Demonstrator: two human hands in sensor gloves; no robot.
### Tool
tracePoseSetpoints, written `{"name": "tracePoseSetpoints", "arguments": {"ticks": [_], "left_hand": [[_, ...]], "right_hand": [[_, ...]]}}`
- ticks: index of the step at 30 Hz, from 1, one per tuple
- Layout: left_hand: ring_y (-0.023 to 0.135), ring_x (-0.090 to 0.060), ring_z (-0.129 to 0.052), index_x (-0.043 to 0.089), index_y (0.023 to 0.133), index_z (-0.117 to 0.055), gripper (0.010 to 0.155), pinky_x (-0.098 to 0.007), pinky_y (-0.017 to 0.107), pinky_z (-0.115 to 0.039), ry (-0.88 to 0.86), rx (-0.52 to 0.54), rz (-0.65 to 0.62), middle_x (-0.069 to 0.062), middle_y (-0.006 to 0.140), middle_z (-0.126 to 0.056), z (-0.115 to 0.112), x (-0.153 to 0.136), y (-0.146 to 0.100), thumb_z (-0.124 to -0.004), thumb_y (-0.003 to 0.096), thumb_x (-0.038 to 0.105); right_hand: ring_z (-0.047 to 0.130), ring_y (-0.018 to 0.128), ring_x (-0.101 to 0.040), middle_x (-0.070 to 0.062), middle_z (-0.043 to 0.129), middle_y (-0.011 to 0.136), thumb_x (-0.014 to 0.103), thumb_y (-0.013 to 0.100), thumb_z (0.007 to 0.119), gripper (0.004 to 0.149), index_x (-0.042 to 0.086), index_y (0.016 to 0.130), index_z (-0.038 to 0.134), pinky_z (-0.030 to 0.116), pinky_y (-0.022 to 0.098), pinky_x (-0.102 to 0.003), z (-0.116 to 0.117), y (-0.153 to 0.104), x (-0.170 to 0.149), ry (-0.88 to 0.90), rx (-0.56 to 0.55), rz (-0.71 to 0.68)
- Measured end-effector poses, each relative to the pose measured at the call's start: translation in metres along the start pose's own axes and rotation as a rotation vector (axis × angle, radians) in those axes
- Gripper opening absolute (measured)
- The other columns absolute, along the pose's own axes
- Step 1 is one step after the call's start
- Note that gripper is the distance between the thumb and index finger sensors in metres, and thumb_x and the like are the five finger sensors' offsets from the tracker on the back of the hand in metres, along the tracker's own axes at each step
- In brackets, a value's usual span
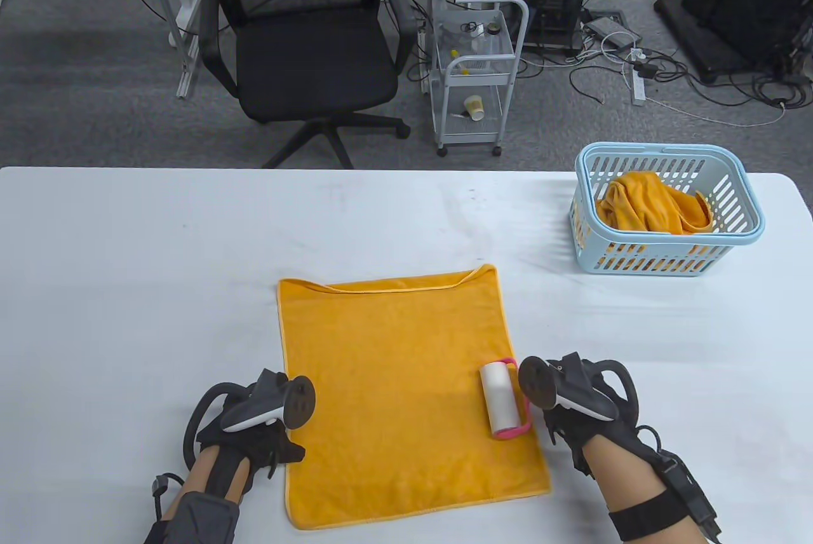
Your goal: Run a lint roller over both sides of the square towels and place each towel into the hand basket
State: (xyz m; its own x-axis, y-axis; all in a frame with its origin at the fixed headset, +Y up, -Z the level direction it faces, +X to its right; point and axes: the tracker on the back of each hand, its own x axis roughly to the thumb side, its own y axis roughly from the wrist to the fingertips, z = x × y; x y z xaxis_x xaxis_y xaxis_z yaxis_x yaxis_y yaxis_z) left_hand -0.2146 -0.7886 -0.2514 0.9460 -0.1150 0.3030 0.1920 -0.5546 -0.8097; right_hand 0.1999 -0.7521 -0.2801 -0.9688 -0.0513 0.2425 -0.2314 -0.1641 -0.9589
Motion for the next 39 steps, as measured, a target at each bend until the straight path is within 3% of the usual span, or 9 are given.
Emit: {"name": "tracePoseSetpoints", "arguments": {"ticks": [5, 10, 14, 20, 27, 31, 34, 39], "left_hand": [[0.104, -0.041, -0.065, 0.028, 0.109, -0.047, 0.094, -0.069, 0.074, -0.055, 0.004, 0.001, -0.001, -0.01, 0.121, -0.041, 0.0, 0.0, 0.0, -0.089, 0.0328, 0.064], [0.104, -0.041, -0.065, 0.028, 0.109, -0.047, 0.094, -0.069, 0.074, -0.055, 0.003, 0.001, -0.002, -0.011, 0.122, -0.04, 0.0, 0.0, 0.0, -0.089, 0.033, 0.064], [0.104, -0.041, -0.065, 0.028, 0.109, -0.047, 0.094, -0.069, 0.074, -0.055, 0.002, 0.001, -0.004, -0.011, 0.122, -0.04, 0.0, 0.0, 0.0, -0.089, 0.0331, 0.064], [0.104, -0.041, -0.064, 0.028, 0.109, -0.046, 0.094, -0.069, 0.074, -0.055, 0.001, 0.001, -0.004, -0.01, 0.122, -0.04, 0.0, 0.0, 0.0, -0.089, 0.0331, 0.064], [0.104, -0.041, -0.064, 0.028, 0.109, -0.046, 0.094, -0.069, 0.074, -0.054, 0.0, 0.0, -0.003, -0.01, 0.122, -0.04, 0.0, 0.0, 0.0, -0.089, 0.0331, 0.064], [0.104, -0.041, -0.065, 0.028, 0.109, -0.047, 0.094, -0.069, 0.074, -0.055, 0.006, 0.0, -0.001, -0.011, 0.121, -0.041, 0.0, 0.001, 0.0, -0.089, 0.033, 0.064], [0.104, -0.042, -0.065, 0.028, 0.109, -0.047, 0.094, -0.069, 0.074, -0.055, 0.005, 0.0, -0.002, -0.011, 0.122, -0.041, 0.001, 0.001, 0.0, -0.089, 0.0331, 0.064], [0.104, -0.042, -0.065, 0.028, 0.109, -0.048, 0.094, -0.069, 0.074, -0.055, 0.001, 0.001, -0.004, -0.011, 0.122, -0.041, 0.0, 0.001, 0.0, -0.089, 0.033, 0.064]], "right_hand": [[0.093, 0.081, -0.037, -0.009, 0.086, 0.093, 0.031, 0.045, 0.094, 0.063, 0.021, 0.102, 0.071, 0.08, 0.056, -0.057, -0.01, -0.004, -0.022, 0.046, -0.172, 0.14], [0.096, 0.077, -0.037, -0.01, 0.087, 0.091, 0.034, 0.044, 0.095, 0.065, 0.018, 0.103, 0.071, 0.083, 0.052, -0.054, -0.007, -0.007, -0.052, 0.001, -0.249, 0.368], [0.096, 0.076, -0.037, -0.011, 0.088, 0.09, 0.034, 0.044, 0.095, 0.065, 0.016, 0.102, 0.072, 0.084, 0.051, -0.053, 0.005, -0.005, -0.073, -0.01, -0.211, 0.497], [0.095, 0.077, -0.038, -0.013, 0.088, 0.09, 0.034, 0.045, 0.095, 0.065, 0.014, 0.102, 0.071, 0.083, 0.052, -0.054, 0.025, 0.0, -0.089, 0.015, -0.09, 0.567], [0.079, 0.088, -0.051, -0.022, 0.071, 0.102, 0.031, 0.047, 0.094, 0.078, 0.005, 0.108, 0.053, 0.071, 0.058, -0.065, 0.02, 0.001, -0.086, 0.028, 0.045, 0.548], [0.074, 0.091, -0.054, -0.026, 0.063, 0.106, 0.042, 0.045, 0.095, 0.088, 0.006, 0.111, 0.048, 0.068, 0.059, -0.067, -0.015, -0.006, -0.066, -0.058, -0.089, 0.515], [0.064, 0.096, -0.056, -0.026, 0.053, 0.111, 0.054, 0.044, 0.092, 0.096, 0.01, 0.113, 0.043, 0.064, 0.062, -0.069, -0.043, -0.003, -0.035, -0.001, -0.127, 0.364], [0.056, 0.099, -0.057, -0.026, 0.043, 0.114, 0.059, 0.043, 0.091, 0.102, 0.012, 0.115, 0.035, 0.06, 0.064, -0.07, -0.071, 0.014, 0.032, 0.11, -0.051, 0.12]]}}
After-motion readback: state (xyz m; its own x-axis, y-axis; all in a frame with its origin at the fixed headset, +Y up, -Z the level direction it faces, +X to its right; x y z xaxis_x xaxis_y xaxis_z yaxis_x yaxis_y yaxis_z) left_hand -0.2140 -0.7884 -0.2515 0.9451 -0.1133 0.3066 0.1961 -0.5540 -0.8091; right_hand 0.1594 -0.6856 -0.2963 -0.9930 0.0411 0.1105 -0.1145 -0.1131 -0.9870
